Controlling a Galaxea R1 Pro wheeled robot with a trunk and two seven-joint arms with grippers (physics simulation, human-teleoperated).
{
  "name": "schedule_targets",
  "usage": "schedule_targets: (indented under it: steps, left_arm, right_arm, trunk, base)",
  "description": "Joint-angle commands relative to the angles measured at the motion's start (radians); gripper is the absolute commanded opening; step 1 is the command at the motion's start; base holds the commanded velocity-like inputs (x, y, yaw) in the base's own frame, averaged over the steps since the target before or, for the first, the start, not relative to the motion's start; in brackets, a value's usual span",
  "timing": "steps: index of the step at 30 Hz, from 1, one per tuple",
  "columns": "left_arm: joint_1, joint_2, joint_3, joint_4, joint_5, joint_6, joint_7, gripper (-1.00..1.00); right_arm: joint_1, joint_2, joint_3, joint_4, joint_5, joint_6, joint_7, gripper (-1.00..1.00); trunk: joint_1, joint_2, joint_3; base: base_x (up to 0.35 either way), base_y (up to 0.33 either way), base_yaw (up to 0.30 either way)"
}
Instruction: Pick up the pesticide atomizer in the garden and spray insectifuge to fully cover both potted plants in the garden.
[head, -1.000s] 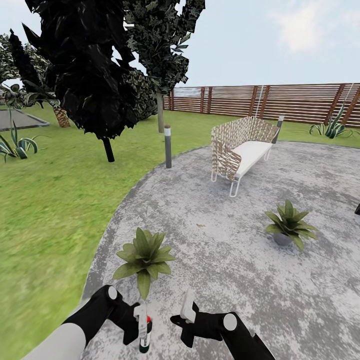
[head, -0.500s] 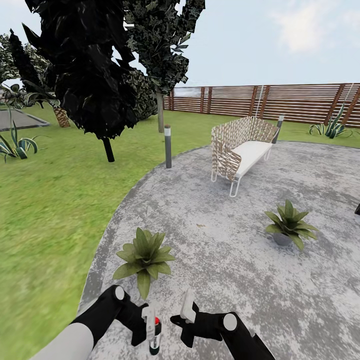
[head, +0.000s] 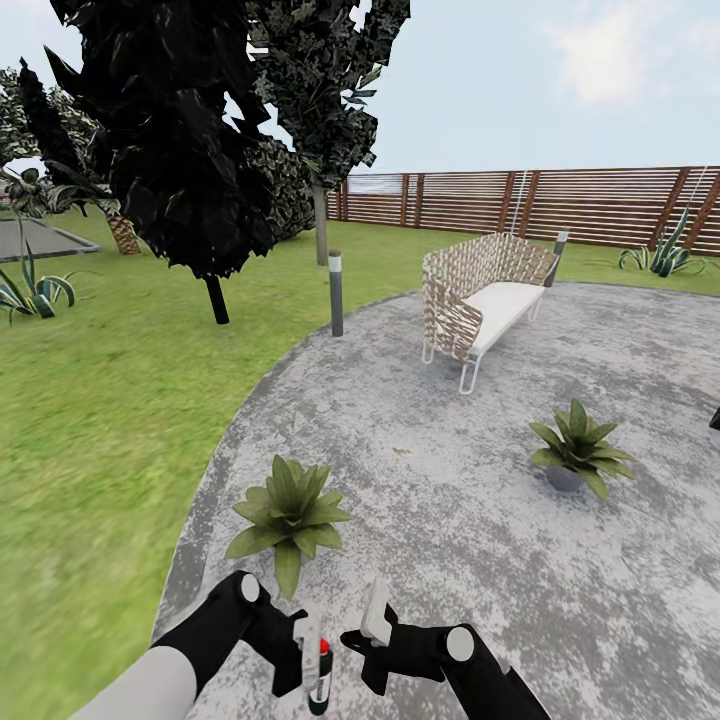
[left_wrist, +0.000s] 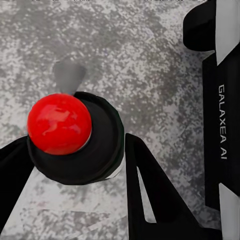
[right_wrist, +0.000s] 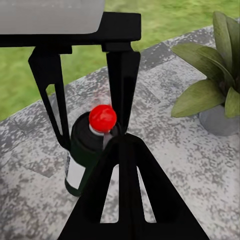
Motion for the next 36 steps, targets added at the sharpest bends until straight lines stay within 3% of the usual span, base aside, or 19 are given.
schedule_targets:
  steps: [1, 19, 36]
  left_arm:
    - [0.000, -0.003, 0.000, -0.001, -0.004, -0.006, -0.002, -1.00]
    - [-0.002, -0.035, 0.000, -0.001, 0.000, -0.007, -0.013, -1.00]
    - [-0.002, -0.029, 0.002, 0.003, -0.003, -0.007, -0.013, -1.00]
  right_arm:
    - [0.000, 0.000, -0.001, -0.001, 0.010, -0.006, 0.001, -1.00]
    - [0.000, 0.000, -0.002, 0.001, 0.011, -0.007, 0.001, -1.00]
    - [0.000, 0.000, -0.002, 0.001, 0.011, -0.008, 0.001, -1.00]
  trunk:
    - [0.000, 0.000, -0.001]
    - [0.000, 0.000, -0.001]
    - [0.000, 0.000, -0.001]
  base:
    - [0.000, 0.000, 0.000]
    - [0.000, 0.000, 0.000]
    - [0.000, 0.000, 0.000]
